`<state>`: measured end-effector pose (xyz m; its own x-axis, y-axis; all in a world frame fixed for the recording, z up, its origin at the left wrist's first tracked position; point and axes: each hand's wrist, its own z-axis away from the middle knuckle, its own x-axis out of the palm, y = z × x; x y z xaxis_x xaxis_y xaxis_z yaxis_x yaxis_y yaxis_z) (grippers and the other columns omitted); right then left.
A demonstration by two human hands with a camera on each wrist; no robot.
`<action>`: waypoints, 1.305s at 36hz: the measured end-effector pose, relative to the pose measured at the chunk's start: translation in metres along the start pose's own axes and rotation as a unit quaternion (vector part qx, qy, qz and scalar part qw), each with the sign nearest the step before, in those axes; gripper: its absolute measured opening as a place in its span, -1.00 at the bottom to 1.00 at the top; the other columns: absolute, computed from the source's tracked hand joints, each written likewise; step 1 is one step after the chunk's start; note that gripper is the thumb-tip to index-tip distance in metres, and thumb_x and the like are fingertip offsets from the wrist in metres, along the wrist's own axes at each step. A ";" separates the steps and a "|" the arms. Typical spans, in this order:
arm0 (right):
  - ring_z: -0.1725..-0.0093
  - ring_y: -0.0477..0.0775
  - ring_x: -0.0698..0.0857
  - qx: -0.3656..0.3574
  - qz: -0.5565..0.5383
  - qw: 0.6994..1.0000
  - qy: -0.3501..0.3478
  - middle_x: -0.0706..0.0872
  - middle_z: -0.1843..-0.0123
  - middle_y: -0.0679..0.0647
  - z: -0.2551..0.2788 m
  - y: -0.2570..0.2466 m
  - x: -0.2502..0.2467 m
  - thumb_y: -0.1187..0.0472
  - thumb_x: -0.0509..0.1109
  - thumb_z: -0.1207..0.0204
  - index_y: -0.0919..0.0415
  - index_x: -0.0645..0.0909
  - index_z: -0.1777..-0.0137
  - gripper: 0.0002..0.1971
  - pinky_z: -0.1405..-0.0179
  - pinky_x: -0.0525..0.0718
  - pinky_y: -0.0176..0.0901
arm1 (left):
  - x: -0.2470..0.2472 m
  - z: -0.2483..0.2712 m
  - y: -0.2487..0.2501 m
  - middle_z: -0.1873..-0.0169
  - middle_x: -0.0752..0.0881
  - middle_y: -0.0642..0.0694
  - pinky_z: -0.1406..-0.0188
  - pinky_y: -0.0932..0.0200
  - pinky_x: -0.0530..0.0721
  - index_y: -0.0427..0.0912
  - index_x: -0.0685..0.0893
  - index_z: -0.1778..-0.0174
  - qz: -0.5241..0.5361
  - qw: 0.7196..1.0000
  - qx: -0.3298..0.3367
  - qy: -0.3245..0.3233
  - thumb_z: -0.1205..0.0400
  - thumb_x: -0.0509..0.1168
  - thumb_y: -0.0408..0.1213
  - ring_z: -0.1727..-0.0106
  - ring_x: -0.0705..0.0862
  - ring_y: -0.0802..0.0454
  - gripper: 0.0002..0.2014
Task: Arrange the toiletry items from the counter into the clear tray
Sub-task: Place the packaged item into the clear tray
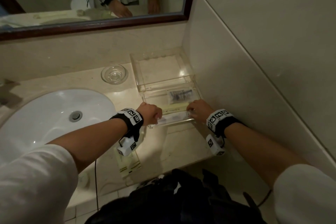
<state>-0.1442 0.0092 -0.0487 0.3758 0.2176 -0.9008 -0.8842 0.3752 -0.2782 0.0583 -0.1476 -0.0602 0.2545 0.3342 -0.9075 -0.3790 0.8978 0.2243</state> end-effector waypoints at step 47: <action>-0.24 0.23 0.53 0.015 0.097 0.995 0.012 0.59 -0.21 0.22 0.002 0.006 0.002 0.40 0.34 -0.47 0.29 0.59 -0.16 -0.74 -0.19 0.49 -0.11 | -0.006 0.014 0.000 -0.03 0.64 0.05 -0.15 0.12 0.29 0.03 0.64 -0.03 -0.043 0.999 -0.020 -0.018 -0.43 0.39 -0.16 -0.06 0.63 0.01 -0.74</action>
<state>-0.1485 0.0135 -0.0513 0.1914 0.2674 -0.9444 -0.9307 0.3550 -0.0881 0.0693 -0.1454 -0.0498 0.3194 0.2675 -0.9091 -0.3891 0.9118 0.1316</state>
